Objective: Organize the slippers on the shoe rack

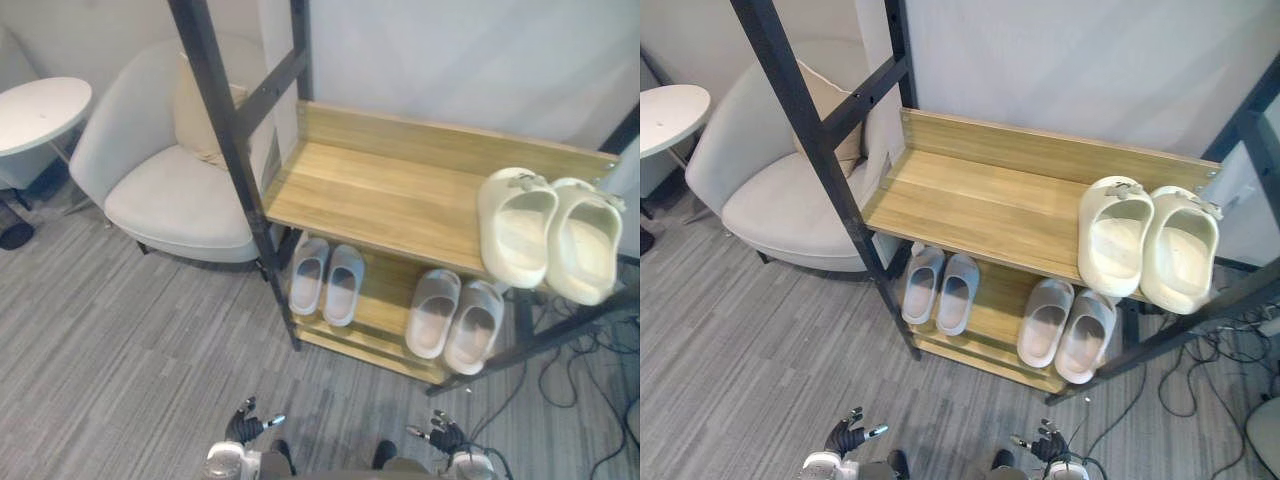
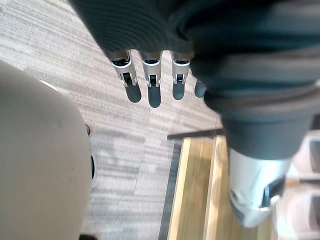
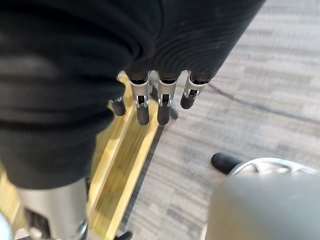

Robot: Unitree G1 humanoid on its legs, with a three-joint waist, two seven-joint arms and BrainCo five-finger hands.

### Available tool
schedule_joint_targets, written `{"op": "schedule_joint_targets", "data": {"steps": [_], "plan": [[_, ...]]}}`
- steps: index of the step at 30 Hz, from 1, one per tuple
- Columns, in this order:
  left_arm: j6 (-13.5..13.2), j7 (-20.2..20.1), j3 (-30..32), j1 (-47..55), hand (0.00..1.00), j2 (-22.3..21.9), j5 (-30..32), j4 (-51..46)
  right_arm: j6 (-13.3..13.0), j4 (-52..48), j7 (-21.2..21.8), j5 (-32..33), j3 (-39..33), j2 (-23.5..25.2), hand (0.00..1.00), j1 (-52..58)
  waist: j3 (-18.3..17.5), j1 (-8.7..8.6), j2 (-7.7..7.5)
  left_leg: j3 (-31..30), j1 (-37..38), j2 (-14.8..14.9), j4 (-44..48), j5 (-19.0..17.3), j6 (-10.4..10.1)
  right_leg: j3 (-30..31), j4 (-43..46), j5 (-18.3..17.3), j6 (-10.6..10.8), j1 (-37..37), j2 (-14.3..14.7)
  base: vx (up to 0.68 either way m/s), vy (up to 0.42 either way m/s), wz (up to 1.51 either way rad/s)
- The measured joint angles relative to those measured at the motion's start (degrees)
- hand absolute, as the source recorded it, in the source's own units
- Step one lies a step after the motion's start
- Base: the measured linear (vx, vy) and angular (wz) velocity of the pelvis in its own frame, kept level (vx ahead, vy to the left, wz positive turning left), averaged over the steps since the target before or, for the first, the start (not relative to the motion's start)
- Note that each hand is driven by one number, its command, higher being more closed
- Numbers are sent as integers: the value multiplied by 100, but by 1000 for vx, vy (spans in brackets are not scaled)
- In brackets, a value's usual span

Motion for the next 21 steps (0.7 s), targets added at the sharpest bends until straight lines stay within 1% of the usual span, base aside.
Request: {"op": "schedule_joint_targets", "data": {"steps": [1,2,3,4,5,6,7,8,9,10,11,12,13,14,15,16,17,18,19,20,21], "plan": [[0,6,-1,-3,0,15,1,0,0,0,0,-1,0,12,0,-4,-7,0,2,-22,39,-36,-43,6,-8,-19,10,0,23,26,-28,181,86,32],[-2,8,-1,-19,0,33,-1,-1,3,1,2,-4,5,45,0,-25,16,15,-47,-30,56,-72,-48,-2,-10,-63,103,-52,74,22,-93,125,56,29],[0,29,10,-69,0,67,0,26,5,1,3,-6,17,159,0,-143,61,18,-119,-28,58,-113,29,-82,-3,-144,406,-232,132,-9,-231,147,70,32],[-2,29,12,-97,0,77,1,42,10,8,5,-8,36,234,0,-218,82,19,-151,-33,55,-117,158,-208,-2,-133,896,-416,189,-153,-372,145,88,27],[-2,36,22,-107,0,73,0,62,27,15,11,-15,95,276,0,-303,88,36,-145,-55,49,-104,306,-321,12,14,1657,-492,228,-440,-545,162,140,14],[-4,35,12,-114,0,81,0,98,28,9,22,-23,162,320,0,-372,87,28,-138,-69,74,-104,355,-346,25,132,2198,-482,224,-643,-655,141,164,23],[-1,40,5,-123,0,120,0,119,27,-1,24,-59,240,417,0,-452,95,13,-190,-108,110,-156,408,-363,48,332,2839,-407,202,-867,-811,108,142,49],[-5,56,-6,-145,0,153,0,110,29,-30,31,-165,241,522,0,-467,143,13,-256,-294,243,-226,385,-399,107,761,3646,-143,88,-1169,-910,129,100,64],[-2,66,-9,-153,0,149,0,115,19,-52,40,-197,248,535,0,-498,179,-4,-214,-439,289,-230,380,-448,102,1061,4043,-117,66,-1417,-879,153,11,104],[7,76,-3,-232,0,155,3,135,16,-74,59,-219,290,548,0,-517,183,-74,-236,-797,259,-187,384,-479,117,1658,4134,-752,84,-1586,-476,158,-41,105],[9,98,-1,-257,0,157,5,167,17,-125,67,-218,301,538,0,-492,188,-82,-240,-942,256,-185,372,-478,116,1861,3987,-911,55,-1590,-304,149,-99,136],[7,121,-3,-322,0,151,5,236,16,-208,73,-218,325,521,0,-447,189,-79,-243,-1211,256,-217,349,-476,112,2214,3544,-1108,13,-1571,79,139,-107,106],[8,122,-4,-327,0,142,5,269,8,-224,73,-214,331,520,0,-431,186,-81,-250,-1356,251,-258,333,-468,97,2425,3175,-1139,6,-1557,273,137,-134,130],[9,122,-15,-338,0,138,6,279,5,-228,75,-216,352,524,0,-406,157,-89,-329,-1589,145,-454,304,-440,50,2699,2341,-891,-123,-1474,422,90,-127,105],[9,123,-15,-376,0,134,10,289,3,-230,74,-208,354,521,0,-390,124,-92,-450,-1700,107,-573,295,-435,40,2660,2145,-936,-200,-1459,376,77,-155,117],[17,155,-16,-506,0,21,27,386,25,-212,64,-202,354,463,0,-382,141,-97,-276,-1906,45,-565,269,-387,-31,2427,2034,-991,-185,-1382,311,115,-135,102],[17,175,-22,-547,0,-125,88,391,34,-218,45,-199,355,391,0,-391,110,-54,-81,-2058,-43,-442,161,-343,-101,2167,1709,-880,-241,-1282,388,133,-126,82],[18,191,-18,-546,0,-148,101,392,36,-225,42,-191,361,374,0,-403,107,-45,-34,-2107,-46,-400,121,-314,-140,2103,1615,-826,-259,-1224,428,152,-100,54],[34,232,-17,-544,0,-156,102,399,37,-272,31,-159,441,402,0,-441,96,-47,8,-2161,-19,-305,1,-260,-204,1986,1396,-741,-321,-1095,517,120,-110,26],[43,249,-15,-556,0,-145,102,399,38,-375,28,-154,487,455,0,-445,90,-46,12,-2169,83,-241,-121,-226,-255,1915,1258,-702,-365,-954,594,160,-150,28],[84,260,-14,-544,0,-129,105,419,16,-588,44,-159,588,566,0,-408,85,-36,-138,-2175,313,-124,-335,-153,-311,1870,1053,-664,-416,-702,718,102,-107,17]]}}
